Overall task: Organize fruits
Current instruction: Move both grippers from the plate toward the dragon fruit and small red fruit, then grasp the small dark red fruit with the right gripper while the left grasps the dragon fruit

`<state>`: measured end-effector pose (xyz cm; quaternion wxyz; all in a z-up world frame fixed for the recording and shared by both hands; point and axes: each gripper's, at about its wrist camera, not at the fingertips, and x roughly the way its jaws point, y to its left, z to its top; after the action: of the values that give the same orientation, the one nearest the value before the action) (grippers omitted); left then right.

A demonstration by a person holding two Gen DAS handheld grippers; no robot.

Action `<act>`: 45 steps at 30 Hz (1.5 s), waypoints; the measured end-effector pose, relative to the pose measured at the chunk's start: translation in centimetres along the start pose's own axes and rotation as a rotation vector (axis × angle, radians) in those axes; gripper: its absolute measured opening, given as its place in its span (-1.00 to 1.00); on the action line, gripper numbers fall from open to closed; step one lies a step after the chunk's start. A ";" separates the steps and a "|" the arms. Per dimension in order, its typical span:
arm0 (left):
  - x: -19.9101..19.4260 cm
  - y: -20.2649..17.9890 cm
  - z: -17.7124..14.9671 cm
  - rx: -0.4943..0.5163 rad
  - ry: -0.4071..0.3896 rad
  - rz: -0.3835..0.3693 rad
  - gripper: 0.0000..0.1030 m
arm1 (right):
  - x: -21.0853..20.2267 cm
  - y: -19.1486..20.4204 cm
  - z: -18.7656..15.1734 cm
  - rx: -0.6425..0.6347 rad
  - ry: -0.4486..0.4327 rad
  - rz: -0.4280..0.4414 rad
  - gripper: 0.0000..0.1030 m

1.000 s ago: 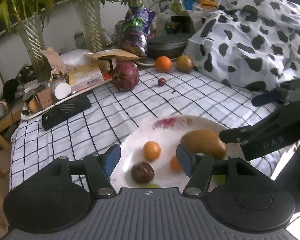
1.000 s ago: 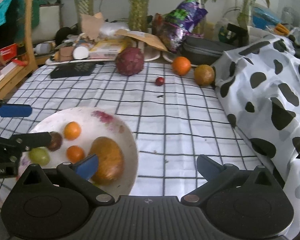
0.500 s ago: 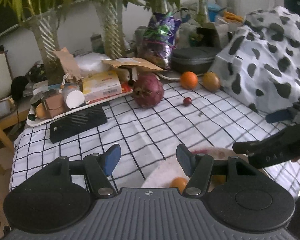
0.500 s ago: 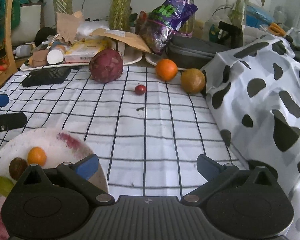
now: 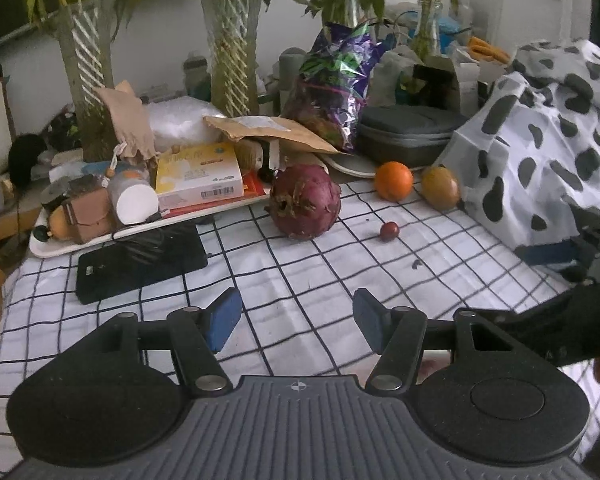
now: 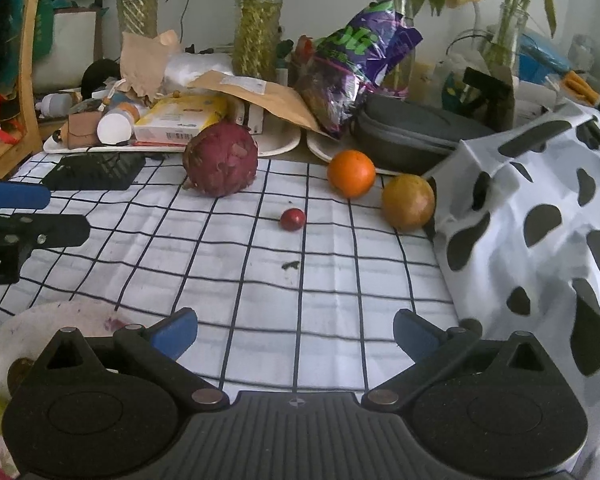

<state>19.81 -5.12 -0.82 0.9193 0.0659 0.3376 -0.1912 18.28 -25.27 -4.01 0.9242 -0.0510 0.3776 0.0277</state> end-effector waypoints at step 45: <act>10.1 1.4 4.0 0.081 -0.042 -0.054 0.42 | 11.5 -1.4 5.9 -0.070 -0.010 0.155 -0.57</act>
<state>29.84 -7.95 -4.27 0.9174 0.0897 0.3117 -0.2308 30.74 -25.82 -7.76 0.9187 -0.0536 0.3748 0.1125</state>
